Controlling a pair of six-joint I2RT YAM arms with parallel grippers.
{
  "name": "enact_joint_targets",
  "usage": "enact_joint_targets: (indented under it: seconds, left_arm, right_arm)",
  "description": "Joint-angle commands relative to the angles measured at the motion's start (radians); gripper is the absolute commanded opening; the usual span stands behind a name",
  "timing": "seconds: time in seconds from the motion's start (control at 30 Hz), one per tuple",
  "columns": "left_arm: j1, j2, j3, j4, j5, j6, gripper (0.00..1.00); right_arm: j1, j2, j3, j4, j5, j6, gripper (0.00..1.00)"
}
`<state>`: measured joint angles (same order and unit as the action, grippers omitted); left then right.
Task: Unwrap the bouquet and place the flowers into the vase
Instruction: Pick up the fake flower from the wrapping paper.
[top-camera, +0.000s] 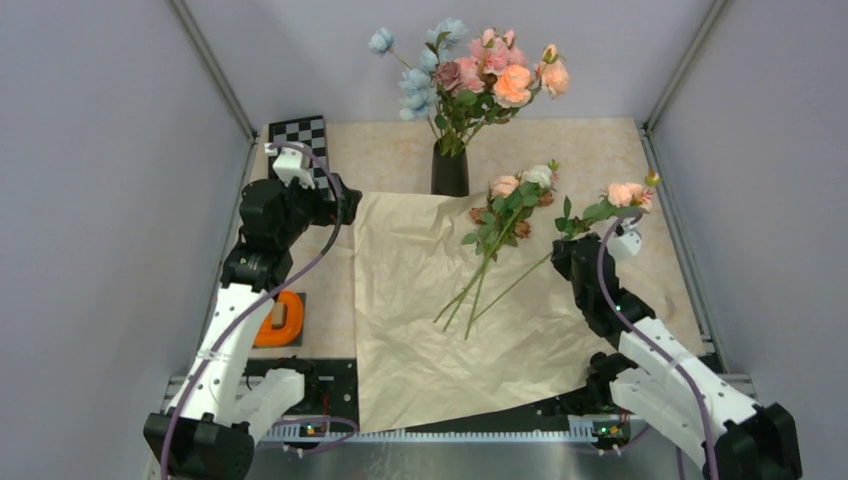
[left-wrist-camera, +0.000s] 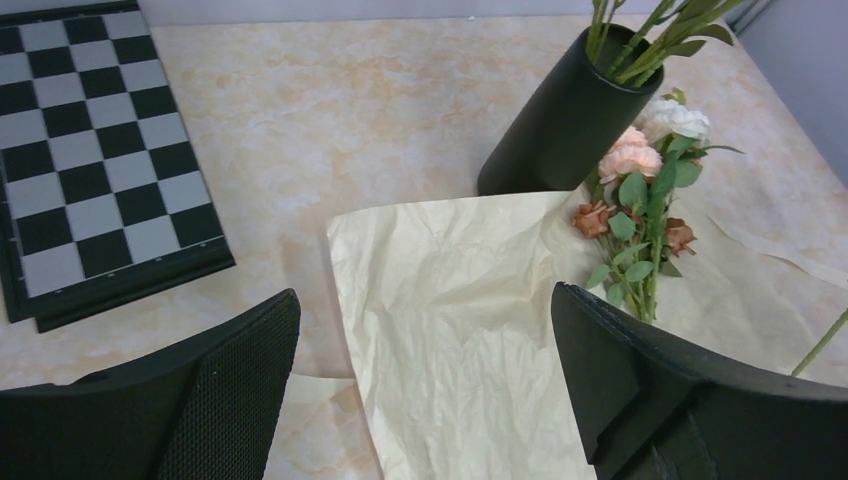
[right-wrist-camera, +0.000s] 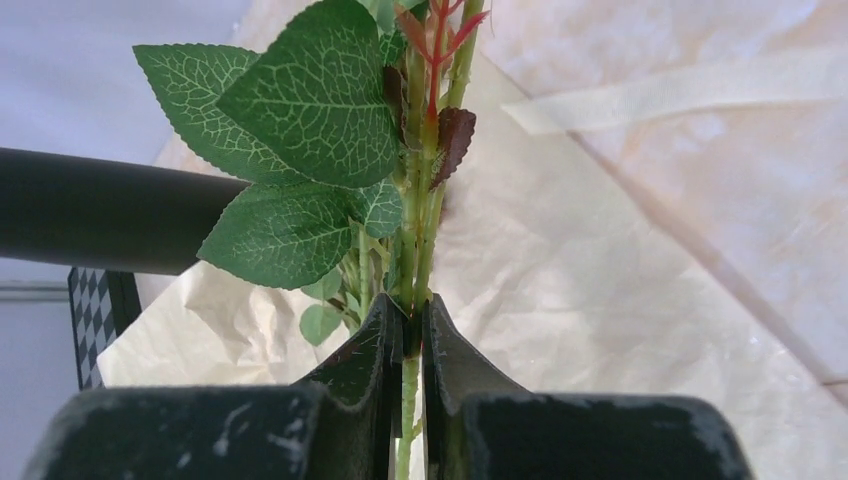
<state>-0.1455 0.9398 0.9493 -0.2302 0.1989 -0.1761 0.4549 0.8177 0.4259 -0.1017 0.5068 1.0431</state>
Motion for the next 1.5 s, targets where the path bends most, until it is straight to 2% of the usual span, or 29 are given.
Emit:
enact_joint_targets:
  seconds: [0.0,0.2,0.33,0.4,0.57,0.77,0.93,1.23,1.3,1.47]
  left_arm:
    - [-0.014,0.000,-0.030,0.111,0.125,-0.076,0.99]
    - [-0.031,0.051,-0.021,0.127,0.254,-0.196,0.99]
    - [-0.075,0.044,-0.019,0.236,0.338,-0.360,0.99]
    - [-0.136,0.050,-0.003,0.294,0.349,-0.426,0.99]
    - [-0.311,0.104,0.077,0.399,0.339,-0.530,0.99]
    - [-0.425,0.161,0.130,0.600,0.381,-0.658,0.99]
    - [-0.459,0.178,0.165,0.660,0.392,-0.667,0.99]
    - [-0.465,0.198,0.174,0.645,0.398,-0.647,0.99]
    - [-0.465,0.200,0.171,0.645,0.402,-0.650,0.94]
    - [-0.465,0.186,0.155,0.646,0.389,-0.650,0.69]
  right_arm:
    - [-0.004,-0.138,0.069,-0.025,0.086,-0.190,0.00]
    - [-0.004,-0.295,0.154,0.073,-0.063,-0.470,0.00]
    - [-0.004,-0.309,0.265,0.083,-0.209,-0.596,0.00]
    - [-0.004,-0.296,0.312,0.095,-0.300,-0.648,0.00]
    - [-0.003,-0.207,0.412,0.215,-0.581,-0.702,0.00]
    - [0.051,-0.053,0.512,0.326,-0.801,-0.714,0.00]
    - [0.150,0.080,0.604,0.308,-0.895,-0.752,0.00]
    - [0.257,0.236,0.712,0.257,-1.040,-0.759,0.00]
    - [0.262,0.260,0.732,0.236,-1.060,-0.760,0.00]
    - [0.269,0.292,0.745,0.220,-1.072,-0.757,0.00]
